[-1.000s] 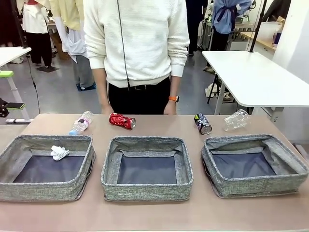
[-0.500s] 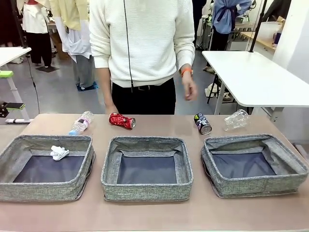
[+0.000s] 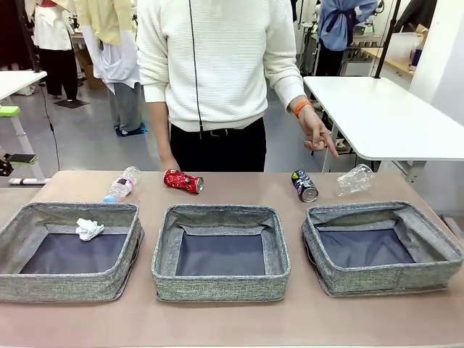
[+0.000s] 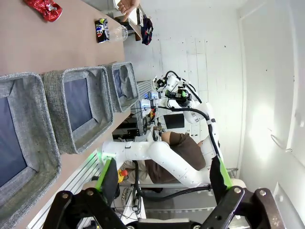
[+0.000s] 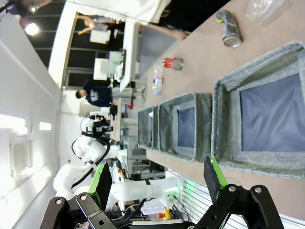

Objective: Sort the waste into the appropriate baskets.
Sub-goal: Pick up the waste item pointed out by the person.

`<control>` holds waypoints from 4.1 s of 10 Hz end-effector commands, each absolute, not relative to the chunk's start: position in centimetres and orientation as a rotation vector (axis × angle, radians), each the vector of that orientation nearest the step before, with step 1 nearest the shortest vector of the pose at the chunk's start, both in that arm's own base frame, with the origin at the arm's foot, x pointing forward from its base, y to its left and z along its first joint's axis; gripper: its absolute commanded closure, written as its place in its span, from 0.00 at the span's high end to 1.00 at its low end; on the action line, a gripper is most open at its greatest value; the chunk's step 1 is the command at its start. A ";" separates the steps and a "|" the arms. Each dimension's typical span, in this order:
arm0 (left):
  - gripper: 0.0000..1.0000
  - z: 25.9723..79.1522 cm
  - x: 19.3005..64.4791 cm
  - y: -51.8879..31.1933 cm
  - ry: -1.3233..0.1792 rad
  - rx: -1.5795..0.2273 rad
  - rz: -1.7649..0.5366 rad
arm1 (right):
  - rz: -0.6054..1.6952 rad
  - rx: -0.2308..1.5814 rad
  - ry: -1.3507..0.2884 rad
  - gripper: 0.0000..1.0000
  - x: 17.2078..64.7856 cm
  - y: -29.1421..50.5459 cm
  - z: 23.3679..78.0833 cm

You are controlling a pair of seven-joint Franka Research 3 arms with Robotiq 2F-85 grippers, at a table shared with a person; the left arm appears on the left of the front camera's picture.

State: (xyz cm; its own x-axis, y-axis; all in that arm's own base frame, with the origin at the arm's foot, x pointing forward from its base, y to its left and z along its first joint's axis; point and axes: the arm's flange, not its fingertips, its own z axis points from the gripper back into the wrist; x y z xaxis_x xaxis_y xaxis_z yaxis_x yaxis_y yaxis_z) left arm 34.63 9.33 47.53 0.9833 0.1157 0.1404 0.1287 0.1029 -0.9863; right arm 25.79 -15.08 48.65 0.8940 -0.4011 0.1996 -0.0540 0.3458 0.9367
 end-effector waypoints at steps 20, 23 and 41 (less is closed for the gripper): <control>1.00 47.7 34.5 9.1 -0.212 -1.484 0.003 | 1.394 0.138 -0.175 1.00 34.4 -4.3 49.2; 1.00 47.7 34.5 9.1 -0.212 -1.484 0.003 | 1.812 -0.010 -0.374 1.00 45.0 -2.8 48.3; 1.00 47.7 34.5 9.1 -0.212 -1.484 0.003 | 1.746 -0.047 -0.253 1.00 63.6 -1.8 34.3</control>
State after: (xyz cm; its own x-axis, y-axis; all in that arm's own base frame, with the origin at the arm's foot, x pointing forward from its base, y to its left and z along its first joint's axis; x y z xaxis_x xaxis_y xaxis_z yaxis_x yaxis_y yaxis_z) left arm 34.63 9.36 47.41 0.9836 0.1173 0.1371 0.1252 0.1040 -0.9867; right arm 63.24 -1.75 34.68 -0.2273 0.9655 0.1273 -0.9599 -0.2001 -0.1961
